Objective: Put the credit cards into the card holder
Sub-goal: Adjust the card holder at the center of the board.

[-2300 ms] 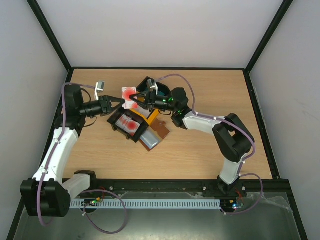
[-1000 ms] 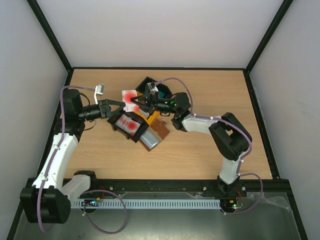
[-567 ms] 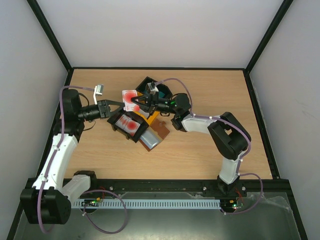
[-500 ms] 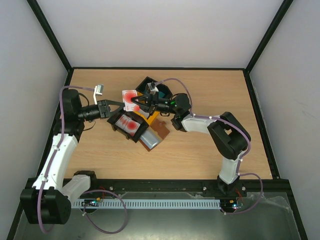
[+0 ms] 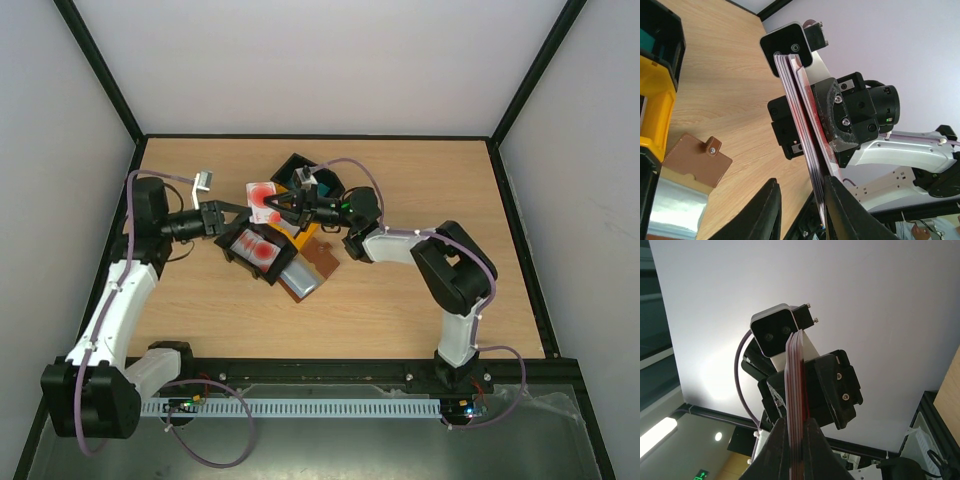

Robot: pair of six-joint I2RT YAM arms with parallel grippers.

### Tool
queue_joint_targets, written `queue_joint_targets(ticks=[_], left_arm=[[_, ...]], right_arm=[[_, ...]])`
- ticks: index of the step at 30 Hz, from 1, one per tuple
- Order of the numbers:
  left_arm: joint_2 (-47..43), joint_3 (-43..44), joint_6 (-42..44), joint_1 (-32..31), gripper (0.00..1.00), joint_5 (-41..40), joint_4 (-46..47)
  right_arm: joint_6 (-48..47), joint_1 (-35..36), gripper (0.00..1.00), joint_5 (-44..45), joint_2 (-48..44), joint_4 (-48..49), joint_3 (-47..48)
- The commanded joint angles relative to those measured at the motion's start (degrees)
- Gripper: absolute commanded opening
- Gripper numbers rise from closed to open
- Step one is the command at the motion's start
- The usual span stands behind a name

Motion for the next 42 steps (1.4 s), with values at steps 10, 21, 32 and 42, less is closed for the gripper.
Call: queue_joint_targets(ticks=[10, 21, 32, 42], left_arm=[[5.5, -0.22, 3.0, -4.12, 0.32, -6.48, -8.0], [2.86, -0.32, -3.41, -1.65, 0.03, -5.91, -2.71], [1.0, -0.98, -6.37, 1.45, 0.03, -4.11, -0.29], [1.38, -1.53, -6.56, 3.02, 0.03, -2.84, 0.44]], right_arm=[[-8.94, 2.17, 0.02, -2.16, -3.21, 0.5, 2.6], [-24.77, 1.09, 0.04, 1.91, -6.94, -20.19, 0.58], [-26.67, -0.72, 0.12, 3.17, -8.45, -23.54, -1.04], [-25.78, -0.77, 0.02, 2.64, -8.43, -22.5, -1.14]])
